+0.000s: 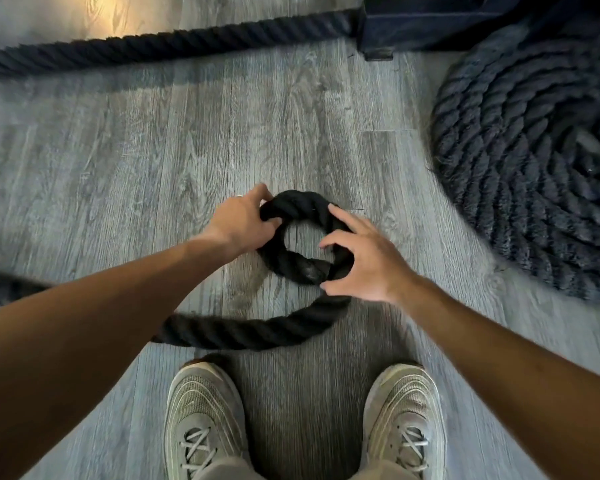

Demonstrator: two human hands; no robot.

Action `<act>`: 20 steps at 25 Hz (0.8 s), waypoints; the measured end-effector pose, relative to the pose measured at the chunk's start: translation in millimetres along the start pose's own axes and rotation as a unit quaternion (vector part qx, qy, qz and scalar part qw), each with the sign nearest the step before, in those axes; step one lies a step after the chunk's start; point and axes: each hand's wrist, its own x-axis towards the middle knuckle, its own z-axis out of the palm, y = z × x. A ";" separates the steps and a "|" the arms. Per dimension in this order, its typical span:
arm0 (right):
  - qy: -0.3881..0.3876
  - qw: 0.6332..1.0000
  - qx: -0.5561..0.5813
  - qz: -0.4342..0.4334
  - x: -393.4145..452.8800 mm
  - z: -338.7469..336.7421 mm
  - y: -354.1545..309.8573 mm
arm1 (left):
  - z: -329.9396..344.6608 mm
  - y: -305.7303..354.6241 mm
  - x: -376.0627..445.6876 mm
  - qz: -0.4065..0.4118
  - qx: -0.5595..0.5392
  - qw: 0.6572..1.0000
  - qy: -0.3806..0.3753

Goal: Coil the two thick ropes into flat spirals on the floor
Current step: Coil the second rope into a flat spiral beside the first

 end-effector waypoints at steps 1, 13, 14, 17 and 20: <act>-0.002 1.000 -0.004 0.010 8.6 -13.3 1.1 | -2.7 -9.3 -8.9 -0.030 -0.012 0.999 0.009; 0.108 0.882 0.229 0.398 -29.9 62.8 -47.8 | 19.5 -35.3 -78.0 -0.205 -0.193 0.959 0.017; 0.114 0.881 0.219 0.404 -27.2 62.4 -51.4 | 18.9 -35.7 -76.8 -0.186 -0.174 0.967 -0.004; 0.141 0.890 0.198 0.386 -23.5 61.2 -52.4 | 6.2 -33.7 -62.7 -0.159 -0.109 0.977 -0.088; 0.159 0.896 0.186 0.370 -23.6 64.2 -49.7 | -8.6 -28.9 -32.1 -0.076 0.098 0.990 -0.060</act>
